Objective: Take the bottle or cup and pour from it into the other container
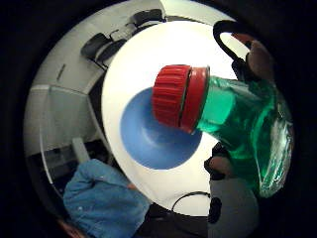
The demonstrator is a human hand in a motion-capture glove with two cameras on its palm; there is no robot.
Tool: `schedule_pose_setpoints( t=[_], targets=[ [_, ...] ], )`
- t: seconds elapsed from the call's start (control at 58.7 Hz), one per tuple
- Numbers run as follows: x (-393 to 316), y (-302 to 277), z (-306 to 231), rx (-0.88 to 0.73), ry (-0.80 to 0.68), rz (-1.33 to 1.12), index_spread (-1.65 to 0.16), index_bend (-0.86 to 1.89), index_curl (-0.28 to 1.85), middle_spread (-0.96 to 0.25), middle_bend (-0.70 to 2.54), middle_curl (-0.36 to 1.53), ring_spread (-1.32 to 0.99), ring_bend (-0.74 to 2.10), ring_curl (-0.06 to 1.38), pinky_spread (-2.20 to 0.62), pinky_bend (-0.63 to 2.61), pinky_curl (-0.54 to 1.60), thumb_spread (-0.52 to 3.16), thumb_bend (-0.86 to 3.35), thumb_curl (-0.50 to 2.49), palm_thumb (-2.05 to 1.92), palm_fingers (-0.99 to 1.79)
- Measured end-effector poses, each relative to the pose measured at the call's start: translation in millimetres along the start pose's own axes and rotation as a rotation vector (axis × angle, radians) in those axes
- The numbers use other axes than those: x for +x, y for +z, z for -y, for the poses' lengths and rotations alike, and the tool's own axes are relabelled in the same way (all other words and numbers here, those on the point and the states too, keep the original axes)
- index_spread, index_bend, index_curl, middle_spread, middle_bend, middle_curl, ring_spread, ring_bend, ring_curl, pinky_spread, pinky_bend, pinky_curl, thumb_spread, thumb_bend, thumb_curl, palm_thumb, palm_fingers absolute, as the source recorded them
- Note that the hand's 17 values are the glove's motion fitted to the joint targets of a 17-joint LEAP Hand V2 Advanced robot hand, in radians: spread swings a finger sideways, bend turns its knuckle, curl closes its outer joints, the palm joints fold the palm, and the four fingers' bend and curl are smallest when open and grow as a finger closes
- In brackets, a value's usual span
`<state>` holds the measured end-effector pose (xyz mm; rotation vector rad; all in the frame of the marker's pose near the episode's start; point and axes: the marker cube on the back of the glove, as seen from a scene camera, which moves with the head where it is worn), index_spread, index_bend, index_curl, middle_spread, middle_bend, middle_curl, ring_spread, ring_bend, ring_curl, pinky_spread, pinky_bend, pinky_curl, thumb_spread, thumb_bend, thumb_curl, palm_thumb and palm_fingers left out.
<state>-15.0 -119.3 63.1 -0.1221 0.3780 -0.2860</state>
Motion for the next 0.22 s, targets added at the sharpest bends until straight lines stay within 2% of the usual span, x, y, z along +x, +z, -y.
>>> schedule_pose_setpoints(
  t=[0.102,0.17,0.222],
  targets=[
    [-40,-13,0,-0.033,0.017,0.056,-0.13,0.13,0.33,0.01,0.26,0.49,-0.12,0.4,0.43,0.02,0.19,0.39,0.33,-0.03,0.71,1.05,1.06],
    [-40,-11,-1,-0.048,-0.025,-0.176,-0.13,0.13,0.33,0.0,0.25,0.49,-0.12,0.4,0.43,0.02,0.2,0.39,0.33,-0.04,0.71,1.04,1.05],
    [-40,-12,-1,-0.06,-0.034,-0.242,-0.14,0.13,0.33,0.0,0.25,0.49,-0.12,0.39,0.43,0.02,0.2,0.39,0.34,-0.04,0.71,1.04,1.05]
  ],
)
